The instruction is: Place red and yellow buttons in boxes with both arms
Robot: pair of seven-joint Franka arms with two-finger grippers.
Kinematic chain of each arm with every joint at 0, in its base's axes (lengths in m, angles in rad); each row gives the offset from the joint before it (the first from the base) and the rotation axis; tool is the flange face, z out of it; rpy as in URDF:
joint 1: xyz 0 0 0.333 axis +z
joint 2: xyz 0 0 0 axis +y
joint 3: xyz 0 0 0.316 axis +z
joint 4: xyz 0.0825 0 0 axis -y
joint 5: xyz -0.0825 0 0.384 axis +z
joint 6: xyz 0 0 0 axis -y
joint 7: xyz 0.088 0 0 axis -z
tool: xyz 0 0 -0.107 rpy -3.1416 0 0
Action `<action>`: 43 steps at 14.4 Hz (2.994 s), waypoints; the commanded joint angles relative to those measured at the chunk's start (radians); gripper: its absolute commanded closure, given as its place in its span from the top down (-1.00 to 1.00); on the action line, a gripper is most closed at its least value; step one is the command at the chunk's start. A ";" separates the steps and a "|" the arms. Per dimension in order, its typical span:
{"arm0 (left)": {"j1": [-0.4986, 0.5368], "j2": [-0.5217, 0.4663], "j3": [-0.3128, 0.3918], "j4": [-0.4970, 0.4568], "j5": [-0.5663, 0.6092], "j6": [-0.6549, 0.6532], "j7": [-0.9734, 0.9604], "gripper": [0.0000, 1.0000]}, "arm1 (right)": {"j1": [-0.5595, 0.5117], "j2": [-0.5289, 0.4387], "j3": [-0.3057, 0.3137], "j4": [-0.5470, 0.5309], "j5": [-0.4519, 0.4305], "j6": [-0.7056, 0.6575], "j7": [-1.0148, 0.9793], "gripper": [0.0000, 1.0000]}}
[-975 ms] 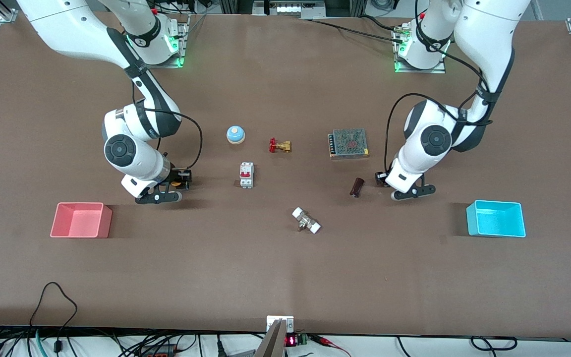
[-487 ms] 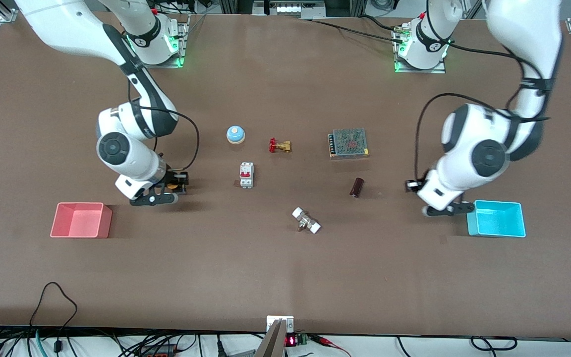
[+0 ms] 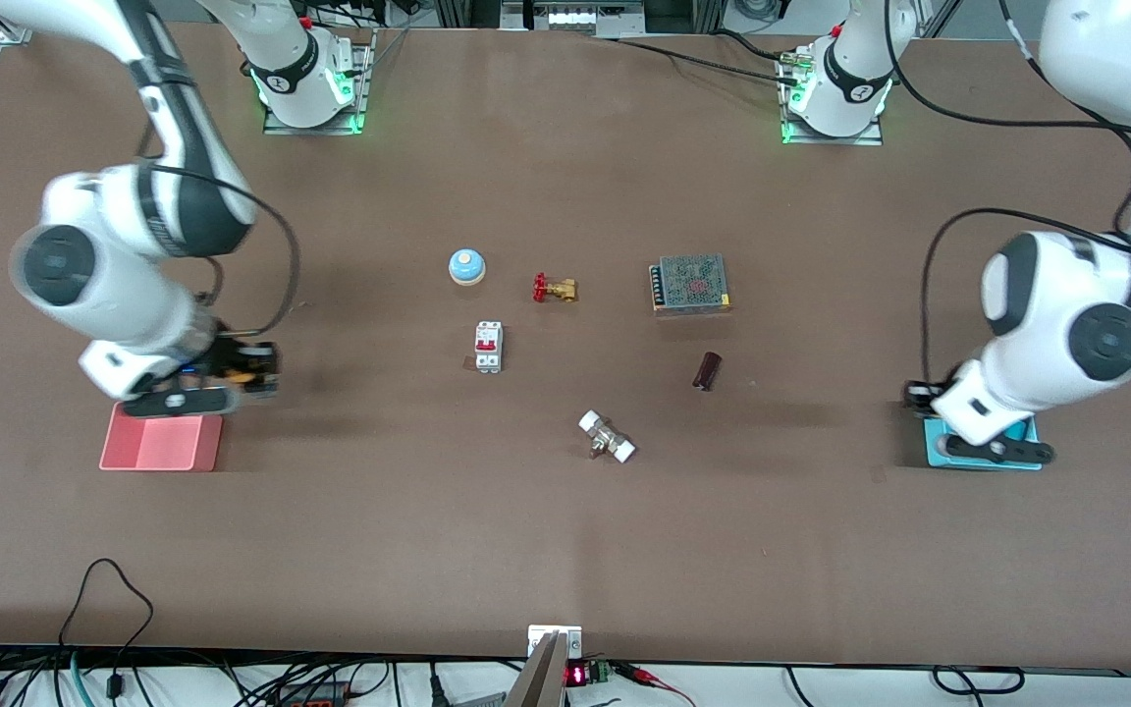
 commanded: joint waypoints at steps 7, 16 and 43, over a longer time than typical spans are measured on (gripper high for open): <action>0.132 0.161 -0.011 0.138 0.009 0.035 0.104 -0.50 | -0.068 0.168 -0.152 0.132 0.119 0.041 -0.251 -0.54; 0.168 0.221 -0.012 0.119 0.006 0.072 0.104 -0.47 | -0.089 0.254 -0.175 0.132 0.138 0.141 -0.304 -0.54; 0.151 0.008 -0.078 0.122 -0.037 -0.162 0.089 0.72 | -0.072 0.351 -0.202 0.118 0.147 0.270 -0.318 -0.24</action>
